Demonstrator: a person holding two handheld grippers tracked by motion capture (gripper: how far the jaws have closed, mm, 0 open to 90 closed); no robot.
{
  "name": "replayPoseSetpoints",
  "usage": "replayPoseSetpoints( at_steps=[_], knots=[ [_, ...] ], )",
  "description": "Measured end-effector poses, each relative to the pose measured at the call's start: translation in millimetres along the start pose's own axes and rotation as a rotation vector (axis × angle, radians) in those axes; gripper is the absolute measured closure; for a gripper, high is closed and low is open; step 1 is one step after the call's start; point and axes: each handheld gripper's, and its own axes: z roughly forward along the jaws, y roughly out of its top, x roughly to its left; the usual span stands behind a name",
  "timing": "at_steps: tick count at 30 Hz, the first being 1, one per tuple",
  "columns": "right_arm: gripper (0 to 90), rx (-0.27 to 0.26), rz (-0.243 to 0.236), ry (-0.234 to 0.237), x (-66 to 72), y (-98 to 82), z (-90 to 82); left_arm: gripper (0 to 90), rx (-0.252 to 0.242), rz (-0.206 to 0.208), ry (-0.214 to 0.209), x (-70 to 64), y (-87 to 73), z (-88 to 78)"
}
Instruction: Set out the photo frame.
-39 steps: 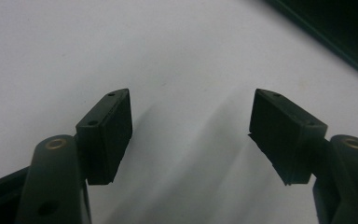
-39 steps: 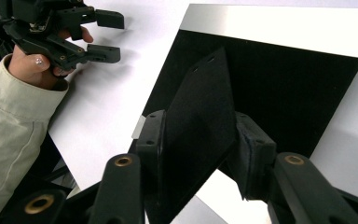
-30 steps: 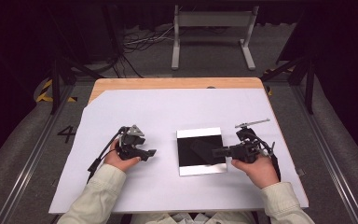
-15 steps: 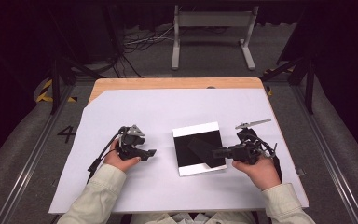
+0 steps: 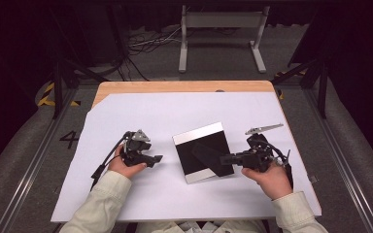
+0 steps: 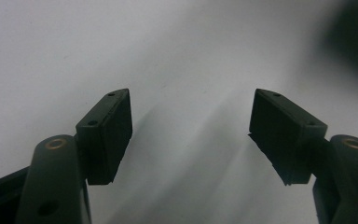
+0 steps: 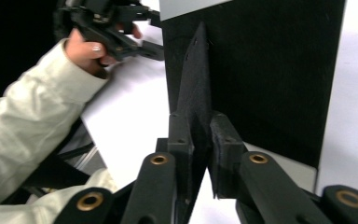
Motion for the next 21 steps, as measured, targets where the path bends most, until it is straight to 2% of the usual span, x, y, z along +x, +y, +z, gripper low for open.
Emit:
replayPoseSetpoints(
  at_steps=[3,6,17,21],
  knots=[
    [84.3,-0.002,-0.016,0.031,4.5,0.7,-0.3,30.7,0.001,0.0,0.001,-0.2,0.0,0.2],
    [85.7,-0.006,-0.054,0.035,11.6,1.4,0.3,30.7,0.003,0.001,0.001,-0.2,0.0,0.0],
    [87.4,-0.023,-0.073,0.056,19.2,1.8,1.2,30.7,0.001,0.001,0.002,0.0,0.1,-0.3],
    [87.4,-0.044,-0.085,0.047,22.0,2.1,0.8,30.7,0.001,0.001,0.002,0.0,0.1,-0.3]
  ],
)
